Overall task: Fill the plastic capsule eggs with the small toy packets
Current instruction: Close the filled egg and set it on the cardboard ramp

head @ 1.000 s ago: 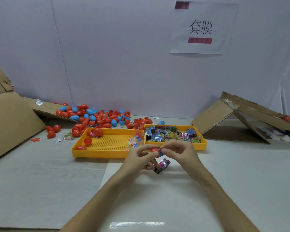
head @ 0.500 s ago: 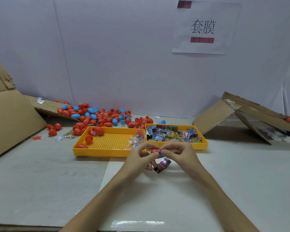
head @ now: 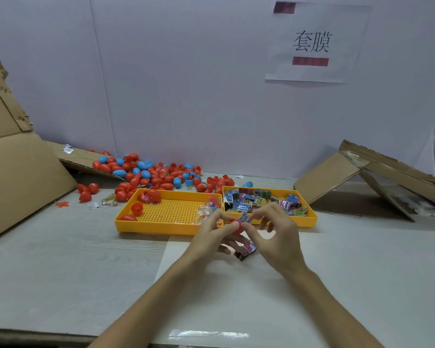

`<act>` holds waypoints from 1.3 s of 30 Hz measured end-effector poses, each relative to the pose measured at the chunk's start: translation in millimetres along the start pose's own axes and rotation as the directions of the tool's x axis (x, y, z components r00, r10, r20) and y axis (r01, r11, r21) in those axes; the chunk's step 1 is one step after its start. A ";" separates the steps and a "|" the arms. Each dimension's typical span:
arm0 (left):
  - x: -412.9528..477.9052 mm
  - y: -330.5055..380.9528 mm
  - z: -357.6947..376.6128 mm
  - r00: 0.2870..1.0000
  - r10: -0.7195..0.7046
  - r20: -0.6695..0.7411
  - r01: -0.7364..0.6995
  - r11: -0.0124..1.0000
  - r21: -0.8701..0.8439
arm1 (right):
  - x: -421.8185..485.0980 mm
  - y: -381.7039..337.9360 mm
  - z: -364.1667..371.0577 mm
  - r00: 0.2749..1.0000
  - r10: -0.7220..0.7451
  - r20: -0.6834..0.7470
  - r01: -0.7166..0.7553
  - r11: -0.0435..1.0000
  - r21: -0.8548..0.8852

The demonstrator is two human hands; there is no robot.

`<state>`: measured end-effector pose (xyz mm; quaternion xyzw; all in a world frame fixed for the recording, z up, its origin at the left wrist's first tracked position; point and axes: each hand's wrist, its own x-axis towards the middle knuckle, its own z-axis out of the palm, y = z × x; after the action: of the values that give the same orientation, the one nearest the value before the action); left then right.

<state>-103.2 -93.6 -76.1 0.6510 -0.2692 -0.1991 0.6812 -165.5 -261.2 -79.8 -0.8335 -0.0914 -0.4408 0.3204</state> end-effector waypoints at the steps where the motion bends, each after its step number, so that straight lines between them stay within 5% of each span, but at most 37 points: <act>1: -0.5 1.0 -0.5 1.000 -0.008 -0.004 0.007 0.999 -0.040 | -1.8 -2.0 1.6 0.998 -0.057 0.005 0.057 0.998 -0.015; 15: -4.5 1.2 3.3 1.000 -0.012 0.025 0.017 0.978 -0.208 | -10.1 -17.1 13.9 0.974 -0.224 -0.038 0.214 0.960 -0.179; 22: -0.5 -1.7 2.3 0.996 0.044 -0.080 -0.049 0.997 -0.062 | -4.9 -12.3 9.6 0.997 0.045 -0.067 -0.037 0.993 0.110; 27: 0.3 -1.3 2.9 0.992 0.101 -0.077 -0.099 0.994 0.037 | -3.0 -6.1 6.9 0.998 -0.048 -0.038 0.048 0.999 0.005; 39: 0.6 0.0 2.5 0.979 0.164 -0.120 -0.150 0.981 0.121 | -1.3 -6.1 5.4 0.999 -0.021 -0.041 0.021 1.000 -0.002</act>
<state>-104.3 -95.8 -76.0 0.6764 -0.2856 -0.0865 0.6734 -165.3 -253.0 -80.2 -0.8235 -0.0930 -0.4613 0.3170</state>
